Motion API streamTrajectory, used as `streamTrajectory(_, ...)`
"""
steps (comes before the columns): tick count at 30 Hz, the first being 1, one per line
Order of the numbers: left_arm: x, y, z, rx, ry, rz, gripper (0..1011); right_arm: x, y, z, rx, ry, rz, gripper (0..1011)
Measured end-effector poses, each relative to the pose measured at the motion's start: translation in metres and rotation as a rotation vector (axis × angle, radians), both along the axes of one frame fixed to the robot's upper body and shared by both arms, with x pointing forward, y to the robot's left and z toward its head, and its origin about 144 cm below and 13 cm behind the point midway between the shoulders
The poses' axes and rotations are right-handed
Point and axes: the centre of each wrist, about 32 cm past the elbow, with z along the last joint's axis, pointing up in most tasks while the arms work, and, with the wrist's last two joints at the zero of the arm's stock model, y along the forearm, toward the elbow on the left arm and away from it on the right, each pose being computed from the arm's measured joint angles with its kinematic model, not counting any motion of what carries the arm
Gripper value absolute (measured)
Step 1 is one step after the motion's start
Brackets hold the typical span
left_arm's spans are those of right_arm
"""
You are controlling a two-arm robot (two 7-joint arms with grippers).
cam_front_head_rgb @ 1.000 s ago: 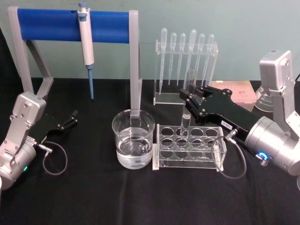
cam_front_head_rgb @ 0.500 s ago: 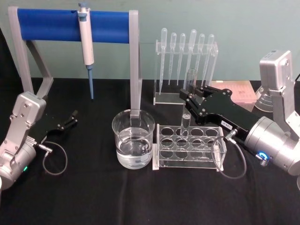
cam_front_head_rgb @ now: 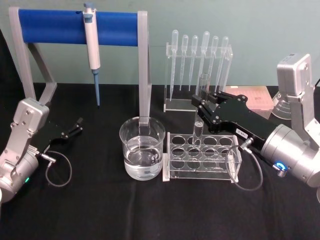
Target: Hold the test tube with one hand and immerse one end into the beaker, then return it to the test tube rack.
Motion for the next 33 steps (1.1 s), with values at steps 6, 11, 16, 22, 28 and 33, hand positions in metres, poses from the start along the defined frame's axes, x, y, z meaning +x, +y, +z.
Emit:
streamTrajectory(6,0.0,0.0,0.0,0.0,0.0,0.0,1000,0.0,0.0,0.0,0.0,0.0,0.0,224)
streamTrajectory(11,0.0,0.0,0.0,0.0,0.0,0.0,1000,0.0,0.0,0.0,0.0,0.0,0.0,224)
streamTrajectory(16,0.0,0.0,0.0,0.0,0.0,0.0,1000,0.0,0.0,0.0,0.0,0.0,0.0,224)
streamTrajectory(22,0.0,0.0,0.0,0.0,0.0,0.0,1000,0.0,0.0,0.0,0.0,0.0,0.0,224)
streamTrajectory(28,0.0,0.0,0.0,0.0,0.0,0.0,1000,0.0,0.0,0.0,0.0,0.0,0.0,224)
streamTrajectory(33,0.0,0.0,0.0,0.0,0.0,0.0,1000,0.0,0.0,0.0,0.0,0.0,0.0,224)
